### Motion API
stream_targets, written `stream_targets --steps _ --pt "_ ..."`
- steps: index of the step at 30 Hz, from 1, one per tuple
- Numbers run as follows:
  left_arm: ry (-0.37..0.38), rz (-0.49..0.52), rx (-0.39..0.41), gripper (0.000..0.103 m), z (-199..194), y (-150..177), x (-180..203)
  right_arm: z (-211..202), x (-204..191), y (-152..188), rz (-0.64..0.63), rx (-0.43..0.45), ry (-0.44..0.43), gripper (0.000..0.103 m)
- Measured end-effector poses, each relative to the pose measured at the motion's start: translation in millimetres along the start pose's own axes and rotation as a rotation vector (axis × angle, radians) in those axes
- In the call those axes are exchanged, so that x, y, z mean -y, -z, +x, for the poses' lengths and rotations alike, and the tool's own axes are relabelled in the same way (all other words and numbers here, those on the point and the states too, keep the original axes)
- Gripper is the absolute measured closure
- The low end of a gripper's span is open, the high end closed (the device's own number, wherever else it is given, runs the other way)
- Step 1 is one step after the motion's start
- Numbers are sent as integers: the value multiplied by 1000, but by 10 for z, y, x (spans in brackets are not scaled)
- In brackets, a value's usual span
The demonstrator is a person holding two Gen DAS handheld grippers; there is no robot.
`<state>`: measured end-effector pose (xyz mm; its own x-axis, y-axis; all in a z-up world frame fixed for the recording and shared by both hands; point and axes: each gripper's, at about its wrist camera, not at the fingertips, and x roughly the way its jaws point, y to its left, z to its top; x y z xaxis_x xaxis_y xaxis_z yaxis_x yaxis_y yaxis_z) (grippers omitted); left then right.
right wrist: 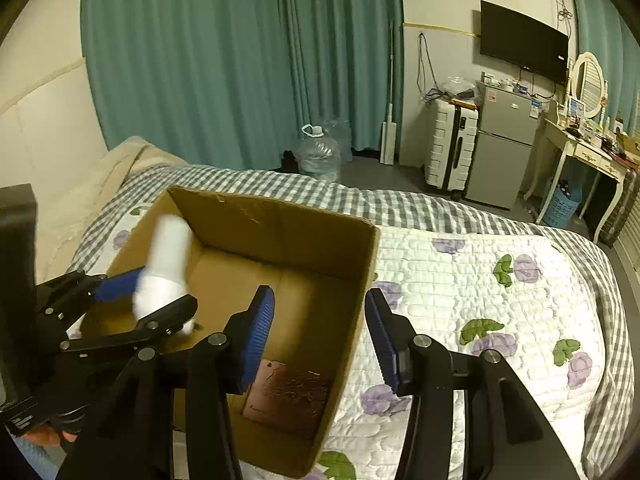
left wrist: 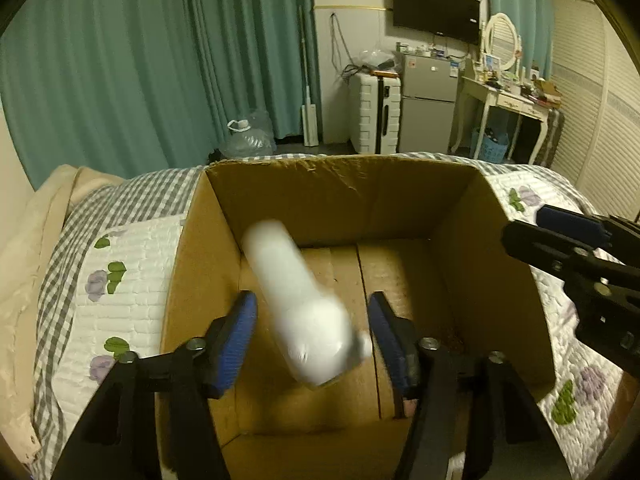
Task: Organize rigid objects
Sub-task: 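Move both tools back toward the remaining items beside the box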
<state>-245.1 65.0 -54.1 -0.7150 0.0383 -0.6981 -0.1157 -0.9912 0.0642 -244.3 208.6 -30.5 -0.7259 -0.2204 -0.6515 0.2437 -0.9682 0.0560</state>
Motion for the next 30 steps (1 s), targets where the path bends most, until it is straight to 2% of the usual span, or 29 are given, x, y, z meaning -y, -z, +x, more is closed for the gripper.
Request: stream_targets --steps 1,3,9,17,22,25,30 --pt "-7 -8 3 39 11 -1 0 5 3 -6 0 0 10 52" --pt "-2 -18 -4 39 17 -6 -10 8 35 -2 1 1 23 37" --pt "-23 -3 20 37 -211 -47 -6 -220 37 -41 7 44 52 23" --pt "-16 5 128 36 -1037 -126 -70 -920 -37 -30 -15 95 82 22" --pt "-9 -4 173 32 -1478 34 -140 -1336 -184 148 -42 114 84 19" --pt "-10 -7 178 32 -1587 199 -198 -1456 -290 359 -59 107 70 17" --pt "-26 -15 150 32 -1585 573 -210 -1391 -443 728 -104 55 65 17"
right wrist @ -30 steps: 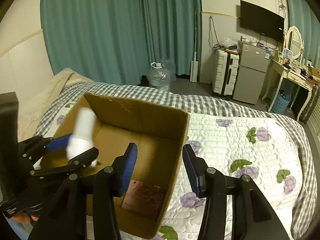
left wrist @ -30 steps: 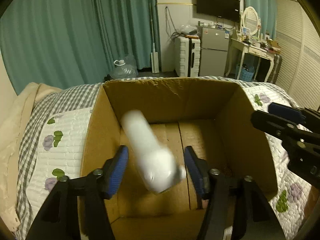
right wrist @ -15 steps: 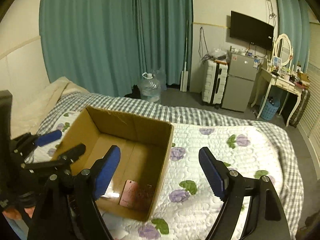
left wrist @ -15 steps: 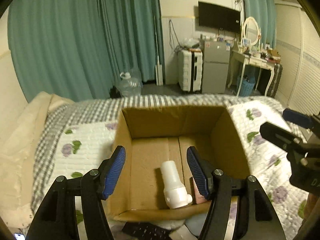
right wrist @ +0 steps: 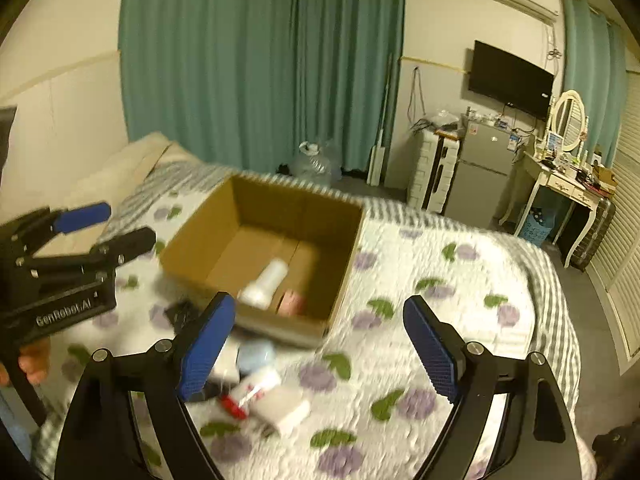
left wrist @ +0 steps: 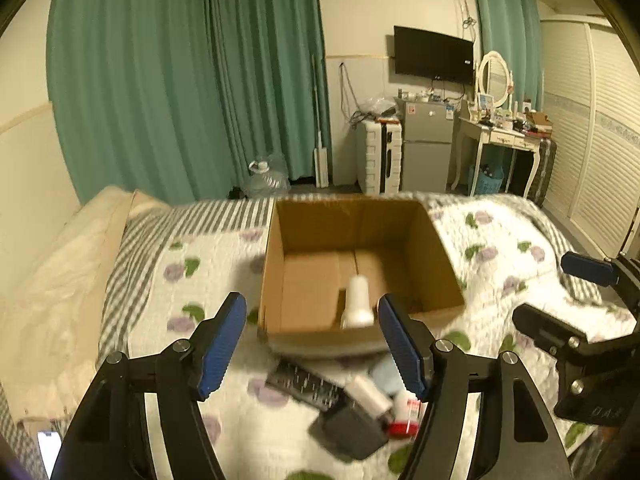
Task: Organize rigid objects
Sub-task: 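Move both tools back toward the remaining items beside the box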
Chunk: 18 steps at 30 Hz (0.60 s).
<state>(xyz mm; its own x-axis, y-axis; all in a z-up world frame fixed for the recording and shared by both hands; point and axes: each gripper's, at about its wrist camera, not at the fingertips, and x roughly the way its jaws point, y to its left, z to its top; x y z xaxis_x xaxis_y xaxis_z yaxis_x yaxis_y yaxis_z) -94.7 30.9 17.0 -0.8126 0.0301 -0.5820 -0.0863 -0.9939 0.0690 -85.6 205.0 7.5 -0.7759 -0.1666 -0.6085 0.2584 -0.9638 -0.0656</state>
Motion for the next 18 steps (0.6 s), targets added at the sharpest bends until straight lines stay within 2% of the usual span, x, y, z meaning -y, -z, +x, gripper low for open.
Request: stream_targets --steps 4,9,12,18 --pt "22 -30 -50 32 129 375 -1 194 -82 320 -25 -73 -7 17" --pt "26 -38 -169 32 460 818 35 520 -102 606 -22 -183 -10 17" --pt "60 -74 -216 32 580 943 27 637 -110 684 -24 -208 -2 17" --pt "99 -58 -270 32 718 1081 187 786 -76 738 -5 -242 7 17"
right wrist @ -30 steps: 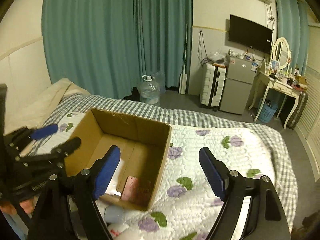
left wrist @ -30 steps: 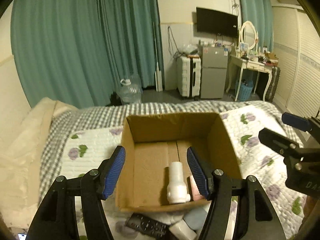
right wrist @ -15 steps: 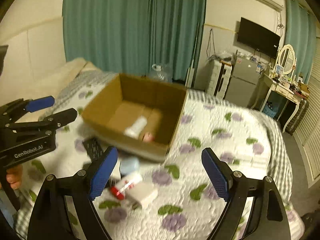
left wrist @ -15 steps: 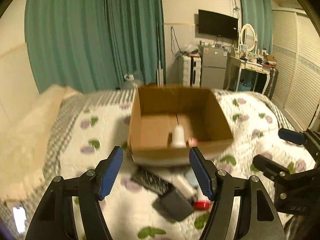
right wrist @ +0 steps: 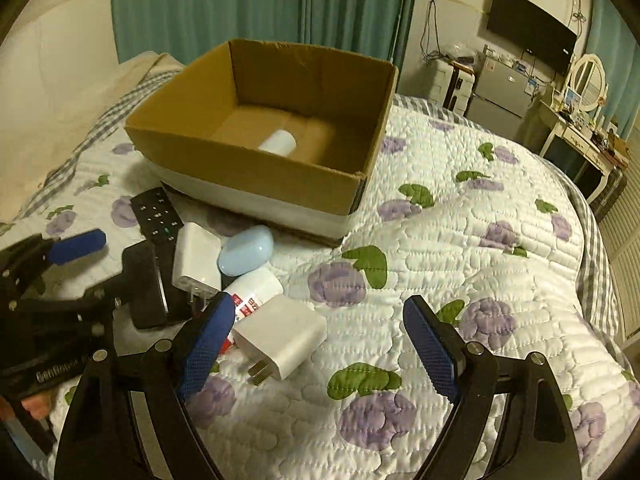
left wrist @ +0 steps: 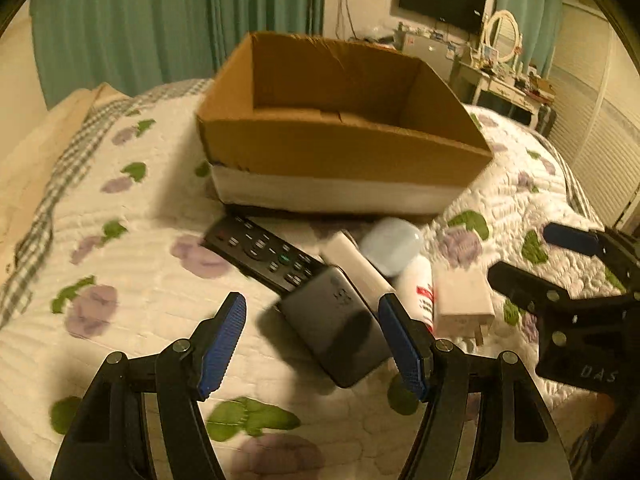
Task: Organize rigid objects
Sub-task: 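Move both tools back toward the remaining items beside the box, then grasp the grey charger with the left tool while the right tool grasps the white plug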
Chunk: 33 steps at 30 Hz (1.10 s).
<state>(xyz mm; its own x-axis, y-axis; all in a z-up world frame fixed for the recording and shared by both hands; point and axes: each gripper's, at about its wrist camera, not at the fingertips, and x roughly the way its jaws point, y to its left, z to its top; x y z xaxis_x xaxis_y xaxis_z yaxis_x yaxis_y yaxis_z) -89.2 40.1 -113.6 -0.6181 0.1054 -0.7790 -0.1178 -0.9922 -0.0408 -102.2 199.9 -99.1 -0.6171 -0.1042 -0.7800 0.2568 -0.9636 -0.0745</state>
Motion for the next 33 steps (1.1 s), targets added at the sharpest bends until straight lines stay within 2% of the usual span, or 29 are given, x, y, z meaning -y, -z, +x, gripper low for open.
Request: stream_targets --steps 6,11,16,20,24,30,33 --pt "2 36 -33 31 71 54 53 28 36 9 2 -7 28 17" --pt "9 51 -101 34 51 86 22 6 40 6 -3 -2 42 17" --pt "46 -54 -83 34 143 2 -18 23 22 9 -10 -5 37 17" --pt "71 -126 -104 33 249 -26 -5 57 18 18 -13 -15 43 17" --pt "34 -76 -107 34 301 18 61 94 6 17 -13 -25 46 17" --pt "93 -53 -132 48 189 68 -19 92 16 16 -14 -24 54 17" --pt "78 -39 -128 48 198 44 39 114 27 16 -8 -30 46 17"
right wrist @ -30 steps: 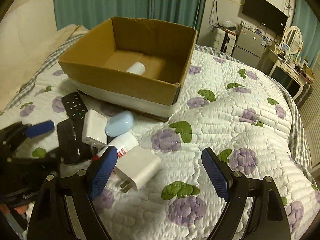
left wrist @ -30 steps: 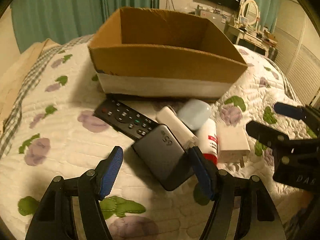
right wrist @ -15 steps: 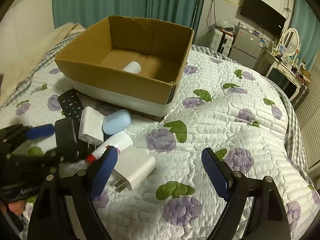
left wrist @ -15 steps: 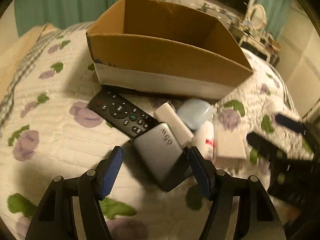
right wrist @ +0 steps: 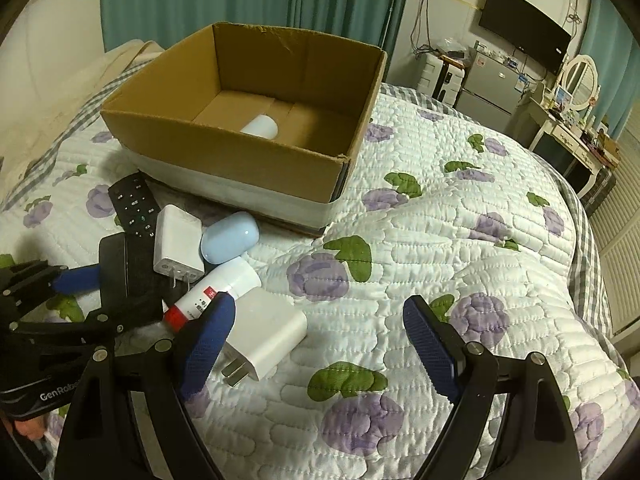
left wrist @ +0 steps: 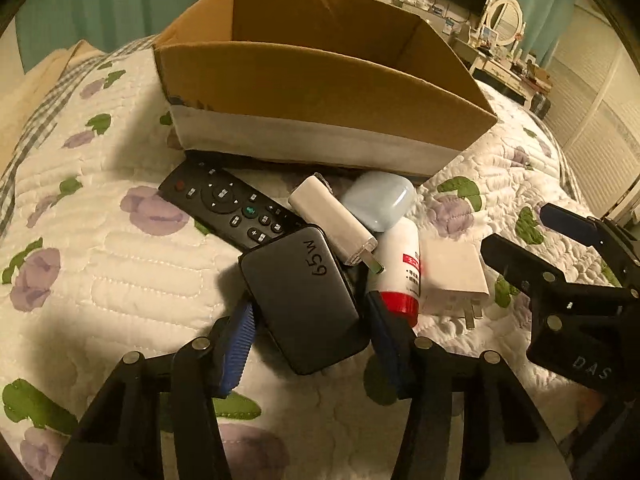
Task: Organize rigid objects
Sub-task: 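Grasp the grey charger with the left tool while the right tool grasps the white plug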
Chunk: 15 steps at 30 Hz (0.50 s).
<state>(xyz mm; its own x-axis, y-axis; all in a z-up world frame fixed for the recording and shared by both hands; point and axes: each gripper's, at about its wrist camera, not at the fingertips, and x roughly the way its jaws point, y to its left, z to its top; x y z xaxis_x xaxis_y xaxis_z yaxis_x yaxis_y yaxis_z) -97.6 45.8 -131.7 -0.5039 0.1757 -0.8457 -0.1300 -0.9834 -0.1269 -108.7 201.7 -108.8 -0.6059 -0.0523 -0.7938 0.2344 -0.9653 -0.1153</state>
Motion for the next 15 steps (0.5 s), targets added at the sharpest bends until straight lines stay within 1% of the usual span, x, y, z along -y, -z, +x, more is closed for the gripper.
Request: stream_targets --steps 3,5,7,9,13,15 --pt "-47 31 28 48 83 -45 82 32 -12 16 -8 -9 -4 17" --pt "-68 46 47 52 104 -64 115 55 -25 24 -13 -15 -9 17" --pt "-43 34 46 57 50 -55 78 71 -28 34 -17 -21 -19 17" --pt "-16 25 46 58 -46 -29 33 92 -41 43 -30 -33 -38 17" --pt "1 22 59 59 -218 -12 -17 163 -153 81 -85 -65 -57 17" --pt "0 26 79 59 -294 -28 -19 214 -216 103 -114 -85 -62 17"
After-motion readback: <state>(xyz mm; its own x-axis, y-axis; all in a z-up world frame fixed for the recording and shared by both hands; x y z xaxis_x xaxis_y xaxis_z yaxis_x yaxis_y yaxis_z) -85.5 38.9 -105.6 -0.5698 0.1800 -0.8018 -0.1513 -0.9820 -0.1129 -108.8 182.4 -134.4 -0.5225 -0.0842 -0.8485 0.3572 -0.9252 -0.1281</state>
